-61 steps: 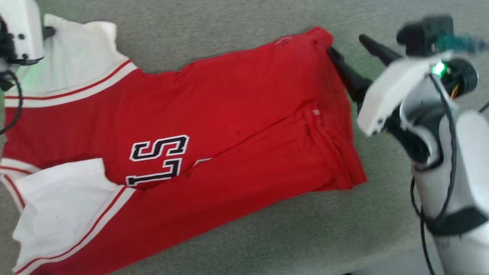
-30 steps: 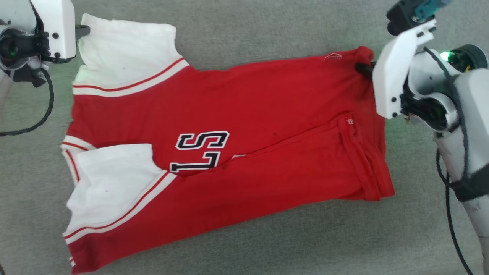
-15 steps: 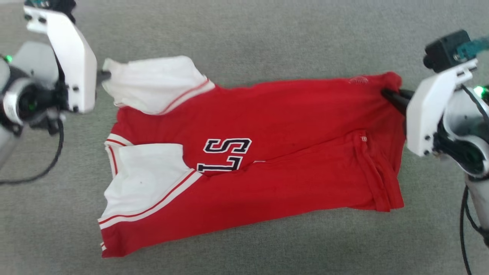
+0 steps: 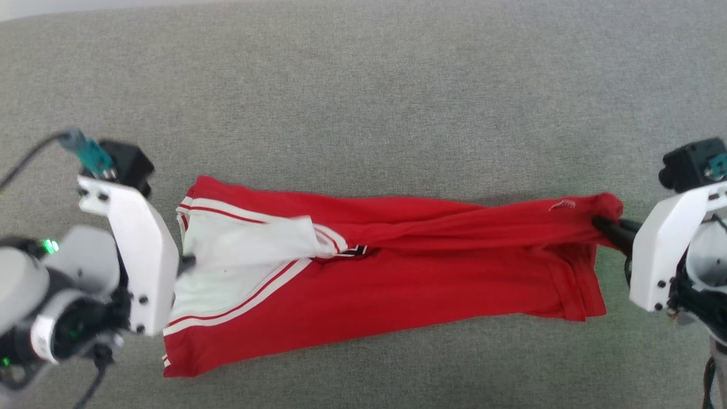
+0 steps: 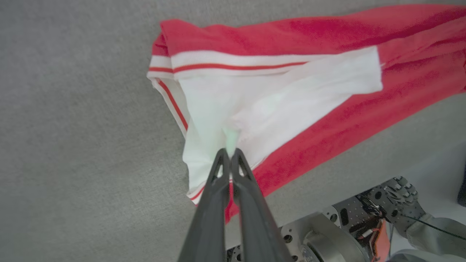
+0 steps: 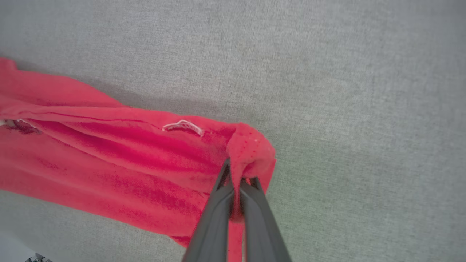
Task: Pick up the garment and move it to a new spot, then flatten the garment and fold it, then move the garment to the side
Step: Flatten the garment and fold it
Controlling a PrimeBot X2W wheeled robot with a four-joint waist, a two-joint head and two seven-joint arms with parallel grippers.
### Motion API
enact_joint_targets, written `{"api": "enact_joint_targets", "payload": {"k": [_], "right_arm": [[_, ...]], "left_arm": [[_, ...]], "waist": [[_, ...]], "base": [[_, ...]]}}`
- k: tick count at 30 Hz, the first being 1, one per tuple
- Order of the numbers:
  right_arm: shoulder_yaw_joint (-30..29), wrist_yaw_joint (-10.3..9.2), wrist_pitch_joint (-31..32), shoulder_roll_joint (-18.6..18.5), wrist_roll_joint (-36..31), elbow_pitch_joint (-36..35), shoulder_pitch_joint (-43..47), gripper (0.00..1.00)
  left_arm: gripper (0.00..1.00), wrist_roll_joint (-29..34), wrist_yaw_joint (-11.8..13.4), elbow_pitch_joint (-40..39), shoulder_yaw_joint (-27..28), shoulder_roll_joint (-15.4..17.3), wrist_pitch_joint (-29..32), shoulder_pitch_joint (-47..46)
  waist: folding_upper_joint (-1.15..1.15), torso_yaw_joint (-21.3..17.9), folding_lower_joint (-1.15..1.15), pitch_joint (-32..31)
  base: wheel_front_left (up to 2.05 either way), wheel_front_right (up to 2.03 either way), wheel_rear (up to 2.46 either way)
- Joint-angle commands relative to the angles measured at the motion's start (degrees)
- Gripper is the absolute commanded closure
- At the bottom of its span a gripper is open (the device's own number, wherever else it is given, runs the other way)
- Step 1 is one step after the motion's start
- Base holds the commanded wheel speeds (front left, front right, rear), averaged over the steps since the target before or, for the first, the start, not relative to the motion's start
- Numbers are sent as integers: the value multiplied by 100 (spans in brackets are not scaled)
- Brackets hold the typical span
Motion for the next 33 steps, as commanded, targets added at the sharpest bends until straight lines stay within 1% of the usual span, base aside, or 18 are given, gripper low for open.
{"api": "enact_joint_targets", "payload": {"k": [1,2,3,4,5,6,8,9,10,13,15,18,21,24,26,28,30,33], "right_arm": [[-23,-2,8,53,-80,-12,79,100],[-42,-2,8,83,-127,30,129,100],[-26,-2,9,115,-159,81,178,88],[-20,-2,-2,171,-169,149,202,73],[-6,-2,-22,218,-195,210,203,26],[5,-2,-26,264,-212,294,197,0],[69,-2,-48,322,-218,449,166,0],[83,-2,-78,348,-186,512,132,0],[104,-2,-104,371,-168,549,106,0],[112,-2,-132,395,-112,630,72,0],[100,-2,-117,404,-83,619,69,0],[17,-2,-37,380,-14,505,89,0],[-148,-2,89,384,39,393,181,0],[-359,-2,178,404,36,286,222,0],[-477,-2,226,404,-66,315,263,0],[-539,-2,268,427,-99,379,292,0],[-568,-2,301,436,-118,503,285,0],[-541,-2,306,450,-61,721,218,0]], "left_arm": [[100,-52,52,-34,-34,28,-61,151],[100,-111,72,-37,-59,10,-106,262],[100,-189,80,0,-65,-43,-168,358],[100,-245,79,73,-79,-94,-230,440],[100,-258,59,172,-100,-149,-288,515],[87,-299,17,288,-105,-228,-351,588],[56,-340,-107,547,-120,-377,-484,692],[2,-384,-155,690,-96,-452,-572,734],[0,-397,-221,822,-82,-513,-652,777],[0,-434,-382,1113,34,-630,-972,849],[0,-425,-437,1163,85,-644,-1103,869],[0,-358,-643,1217,233,-670,-1545,955],[0,-209,-831,1195,351,-623,-2010,1021],[0,33,-977,1154,476,-574,-2629,1103],[0,154,-1020,1179,576,-602,-3094,1222],[0,296,-1094,1195,659,-615,-3520,1319],[0,326,-1121,1248,766,-658,-3971,1433],[0,544,-1155,1343,835,-712,-4581,1636]], "waist": [[0,5,0,9],[0,10,0,15],[0,11,0,20],[0,13,0,25],[0,14,0,29],[0,17,0,31],[0,22,0,26],[0,24,0,24],[0,22,0,20],[0,12,0,4],[0,6,0,-4],[0,7,0,-26],[0,18,0,-44],[0,36,0,-46],[0,64,0,-42],[0,97,0,-44],[0,131,0,-49],[0,206,0,-53]], "base": [[0,0,0],[0,0,0],[0,0,0],[0,0,0],[0,0,0],[0,0,0],[0,0,0],[0,0,0],[0,0,0],[0,0,0],[0,0,0],[0,0,0],[0,0,0],[0,0,0],[0,0,0],[0,0,0],[0,0,0],[0,0,0]]}}
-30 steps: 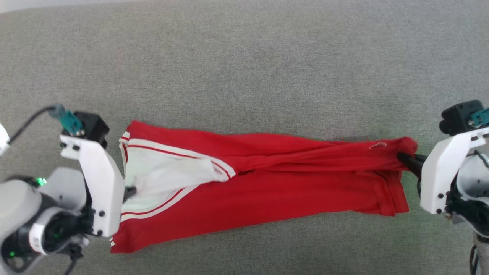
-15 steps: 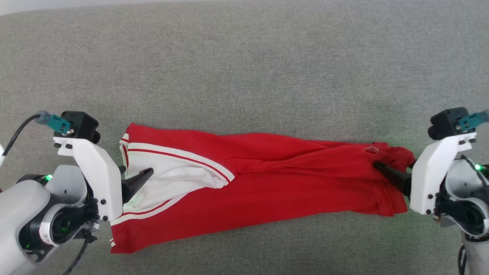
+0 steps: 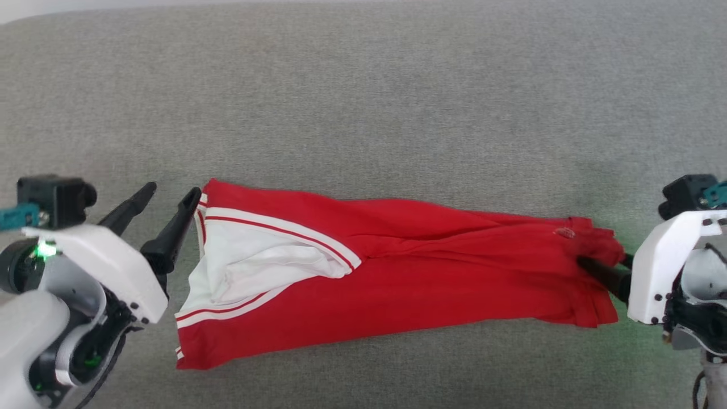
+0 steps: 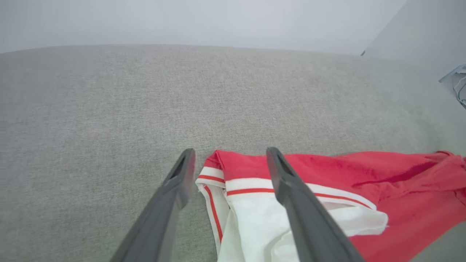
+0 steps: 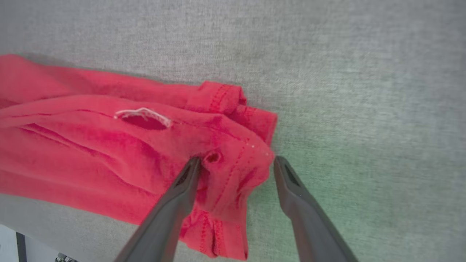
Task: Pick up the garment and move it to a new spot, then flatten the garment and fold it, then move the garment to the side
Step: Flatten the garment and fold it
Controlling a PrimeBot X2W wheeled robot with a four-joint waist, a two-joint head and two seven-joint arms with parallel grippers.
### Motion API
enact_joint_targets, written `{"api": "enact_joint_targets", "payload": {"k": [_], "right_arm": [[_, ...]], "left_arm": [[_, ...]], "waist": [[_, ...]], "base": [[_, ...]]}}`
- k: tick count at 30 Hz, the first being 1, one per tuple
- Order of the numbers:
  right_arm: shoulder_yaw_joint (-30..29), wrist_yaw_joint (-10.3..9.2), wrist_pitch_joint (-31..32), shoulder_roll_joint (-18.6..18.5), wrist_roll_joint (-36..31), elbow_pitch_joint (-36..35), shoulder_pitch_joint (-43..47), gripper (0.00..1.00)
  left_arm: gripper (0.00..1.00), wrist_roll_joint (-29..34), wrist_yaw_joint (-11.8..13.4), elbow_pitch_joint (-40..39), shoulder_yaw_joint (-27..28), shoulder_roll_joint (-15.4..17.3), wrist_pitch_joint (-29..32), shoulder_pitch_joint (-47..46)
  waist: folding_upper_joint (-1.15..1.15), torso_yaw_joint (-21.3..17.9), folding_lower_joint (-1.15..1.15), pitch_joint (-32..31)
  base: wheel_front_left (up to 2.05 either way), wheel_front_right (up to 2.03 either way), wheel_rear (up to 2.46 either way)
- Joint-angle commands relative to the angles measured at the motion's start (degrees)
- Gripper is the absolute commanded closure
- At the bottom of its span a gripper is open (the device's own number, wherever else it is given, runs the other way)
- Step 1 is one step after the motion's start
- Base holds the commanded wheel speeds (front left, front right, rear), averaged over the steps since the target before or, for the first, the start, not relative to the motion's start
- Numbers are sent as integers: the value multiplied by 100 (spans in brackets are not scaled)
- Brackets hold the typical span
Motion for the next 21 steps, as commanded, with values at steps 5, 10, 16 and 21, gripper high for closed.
{"api": "enact_joint_targets", "payload": {"k": [5,10,16,21], "right_arm": [[211,-2,-126,47,206,625,-201,0],[657,0,-292,109,575,1336,-400,0],[1187,16,-322,83,1141,1712,-525,100],[1146,9,-402,-111,1528,1719,-625,100]], "left_arm": [[0,65,-95,284,224,-191,-933,468],[0,228,-246,655,611,-505,-1216,887],[0,899,-664,1068,1755,-1312,-1233,1634],[0,1475,-1182,1343,2750,-1976,-1234,2309]], "waist": [[0,128,0,-15],[0,223,0,-43],[0,336,0,-118],[0,366,0,-225]], "base": [[0,0,0],[0,0,0],[0,0,0],[0,0,0]]}}
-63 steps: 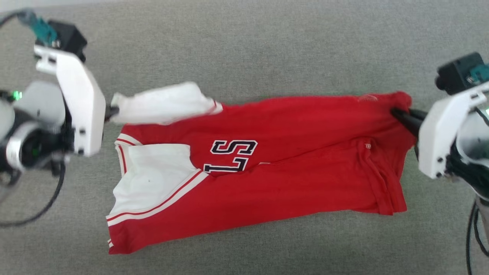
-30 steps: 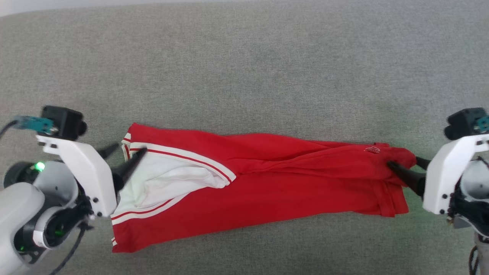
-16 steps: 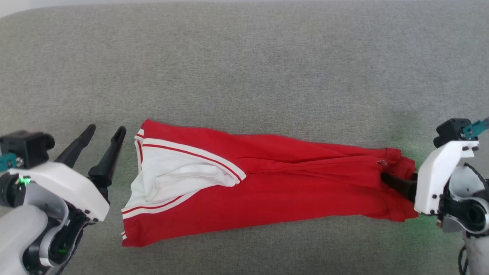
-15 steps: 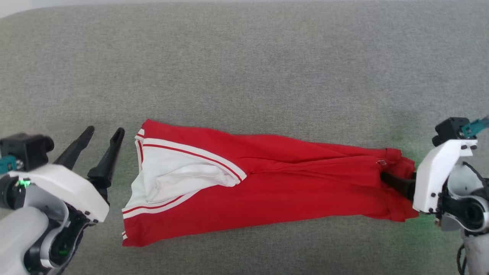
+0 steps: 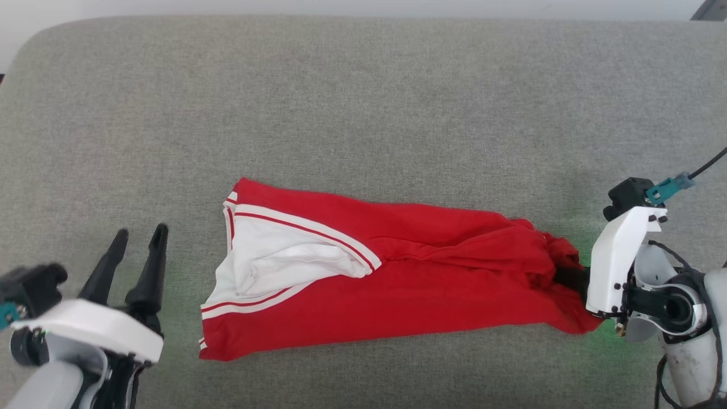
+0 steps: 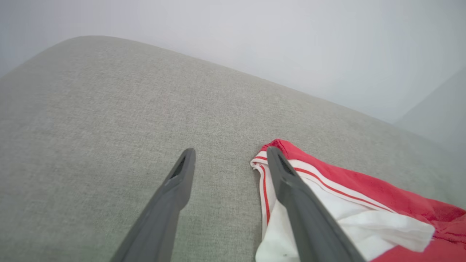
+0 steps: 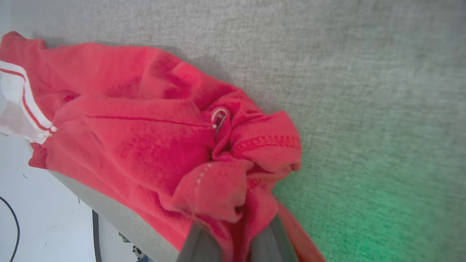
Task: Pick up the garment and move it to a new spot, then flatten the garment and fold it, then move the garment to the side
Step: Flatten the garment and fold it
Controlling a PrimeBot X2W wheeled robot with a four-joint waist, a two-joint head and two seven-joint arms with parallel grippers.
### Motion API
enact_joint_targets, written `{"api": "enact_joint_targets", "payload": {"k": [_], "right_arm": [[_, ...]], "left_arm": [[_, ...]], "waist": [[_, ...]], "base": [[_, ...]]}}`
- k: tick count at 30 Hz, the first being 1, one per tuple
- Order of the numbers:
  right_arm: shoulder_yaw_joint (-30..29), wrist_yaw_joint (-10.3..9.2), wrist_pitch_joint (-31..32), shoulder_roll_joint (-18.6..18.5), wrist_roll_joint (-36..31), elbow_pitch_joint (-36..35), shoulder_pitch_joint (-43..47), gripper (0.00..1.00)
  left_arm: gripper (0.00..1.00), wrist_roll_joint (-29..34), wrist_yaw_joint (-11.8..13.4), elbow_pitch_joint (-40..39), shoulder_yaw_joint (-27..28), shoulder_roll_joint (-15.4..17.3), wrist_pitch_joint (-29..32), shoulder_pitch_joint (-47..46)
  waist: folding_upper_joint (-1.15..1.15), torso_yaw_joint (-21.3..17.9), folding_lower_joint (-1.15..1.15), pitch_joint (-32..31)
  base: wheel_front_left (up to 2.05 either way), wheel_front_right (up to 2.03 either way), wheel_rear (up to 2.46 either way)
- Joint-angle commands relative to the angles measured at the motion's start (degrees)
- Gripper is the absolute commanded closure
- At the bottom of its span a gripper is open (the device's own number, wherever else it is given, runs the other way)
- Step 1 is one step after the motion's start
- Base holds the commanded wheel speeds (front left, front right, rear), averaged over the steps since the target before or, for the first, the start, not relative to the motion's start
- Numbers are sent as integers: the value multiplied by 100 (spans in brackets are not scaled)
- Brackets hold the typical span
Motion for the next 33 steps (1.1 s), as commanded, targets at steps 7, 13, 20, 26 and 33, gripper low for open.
{"api": "enact_joint_targets", "payload": {"k": [7,13,20,26,33], "right_arm": [[-156,13,-189,-279,275,-27,115,100],[-593,13,-312,-629,321,16,236,100],[-1302,12,-326,-1122,1,250,291,100],[-1633,13,-335,-1470,-441,647,132,100],[-1541,13,-5,-1326,-92,230,179,100]], "left_arm": [[0,818,-592,248,1069,-703,-33,724],[0,1688,-1033,203,1925,-1296,-32,1156],[0,2281,-1191,100,2464,-1879,-32,1540],[0,2316,-1188,-75,2395,-1906,-33,1613],[0,2301,-1190,-123,2378,-1868,-33,1651]], "waist": [[0,-4,0,-206],[0,-45,0,-372],[0,-135,0,-529],[0,-205,0,-550],[0,-258,0,-574]], "base": [[0,0,0],[0,0,0],[0,0,0],[0,0,0],[0,0,0]]}}
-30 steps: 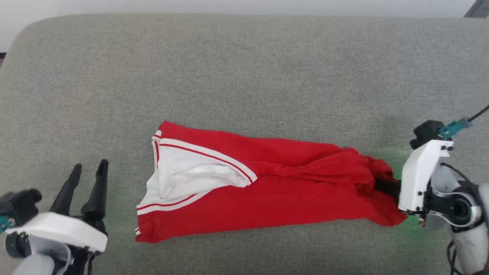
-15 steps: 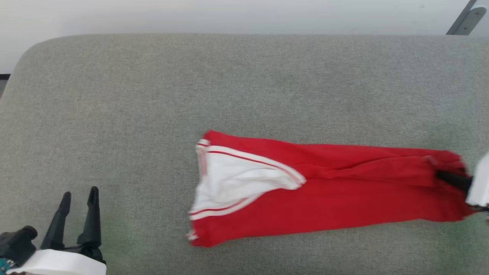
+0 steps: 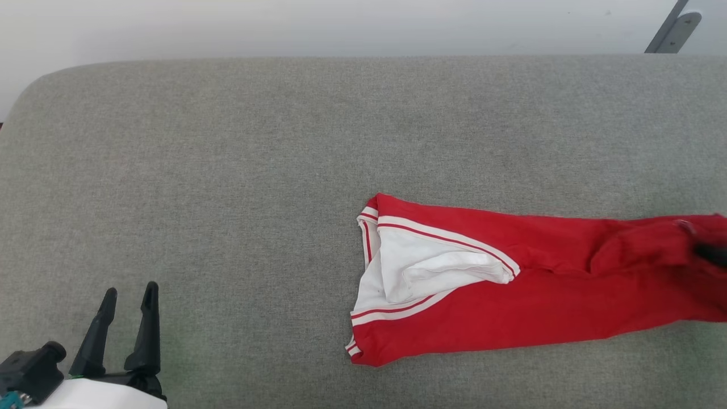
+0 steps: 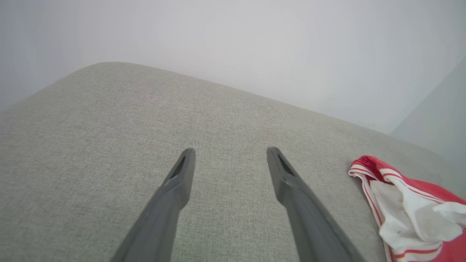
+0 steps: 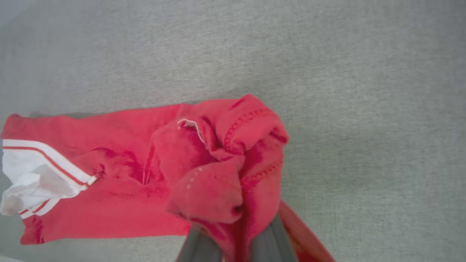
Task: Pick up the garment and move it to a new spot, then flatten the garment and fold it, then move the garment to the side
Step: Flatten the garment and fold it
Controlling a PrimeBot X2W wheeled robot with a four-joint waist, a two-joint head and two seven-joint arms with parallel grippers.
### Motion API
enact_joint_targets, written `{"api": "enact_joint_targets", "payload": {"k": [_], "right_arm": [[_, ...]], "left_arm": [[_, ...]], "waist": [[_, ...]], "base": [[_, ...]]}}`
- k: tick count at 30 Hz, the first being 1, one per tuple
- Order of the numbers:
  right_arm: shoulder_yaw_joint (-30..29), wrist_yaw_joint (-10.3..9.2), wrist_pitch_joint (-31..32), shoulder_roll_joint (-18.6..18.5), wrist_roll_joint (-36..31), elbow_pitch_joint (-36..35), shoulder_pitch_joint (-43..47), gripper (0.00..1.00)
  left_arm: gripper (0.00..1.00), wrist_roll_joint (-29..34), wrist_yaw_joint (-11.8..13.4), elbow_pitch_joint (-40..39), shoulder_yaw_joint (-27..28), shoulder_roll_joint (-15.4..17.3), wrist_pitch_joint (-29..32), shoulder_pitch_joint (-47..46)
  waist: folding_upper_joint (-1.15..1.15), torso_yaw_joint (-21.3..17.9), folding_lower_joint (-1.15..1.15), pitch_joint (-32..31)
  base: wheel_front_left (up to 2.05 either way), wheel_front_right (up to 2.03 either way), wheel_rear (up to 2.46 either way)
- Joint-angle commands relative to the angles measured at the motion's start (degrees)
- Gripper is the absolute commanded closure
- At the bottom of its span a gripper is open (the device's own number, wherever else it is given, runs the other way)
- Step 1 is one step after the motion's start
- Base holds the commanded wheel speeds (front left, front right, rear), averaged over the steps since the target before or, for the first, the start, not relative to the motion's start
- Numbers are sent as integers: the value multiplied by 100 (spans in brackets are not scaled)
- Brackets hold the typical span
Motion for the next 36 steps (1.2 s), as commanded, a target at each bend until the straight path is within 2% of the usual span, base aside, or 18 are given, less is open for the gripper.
{"api": "enact_joint_targets", "payload": {"k": [1,8,13,18,27,28,29,30,31,36], "right_arm": [[29,0,70,44,106,-162,112,100],[565,0,313,413,494,-1627,495,100],[1233,0,361,790,430,-2205,481,100],[1791,0,212,1025,365,-2203,253,100],[2871,0,-318,1283,192,-1420,-450,100],[2968,0,-383,1281,170,-1313,-523,89],[3054,0,-443,1269,156,-1226,-586,62],[3119,0,-510,1255,149,-1131,-641,10],[3166,0,-548,1242,149,-1058,-682,0],[3218,0,-511,1172,391,-994,-779,0]], "left_arm": [[0,-12,-15,-14,9,22,-27,41],[0,-7,-15,-57,48,-6,-27,89],[0,-20,-15,-44,-31,-5,-27,-14],[0,-61,-16,-4,-143,-15,-27,-140],[0,-116,-16,89,-306,-68,-28,-338],[0,-125,-16,95,-317,-78,-28,-351],[0,-111,-16,100,-325,-81,-28,-359],[0,-115,-16,112,-339,-87,-28,-357],[0,-139,-16,114,-344,-98,-28,-354],[0,-180,-16,140,-302,-111,-28,-301]], "waist": [[0,-7,0,-9],[0,-9,0,-35],[0,70,0,-22],[0,202,0,16],[0,498,0,80],[0,520,0,82],[0,542,0,82],[0,563,0,81],[0,578,0,78],[0,577,0,31]], "base": [[0,0,0],[0,0,0],[0,0,0],[0,0,0],[0,0,0],[0,0,0],[0,0,0],[0,0,0],[0,0,0],[0,0,0]]}}
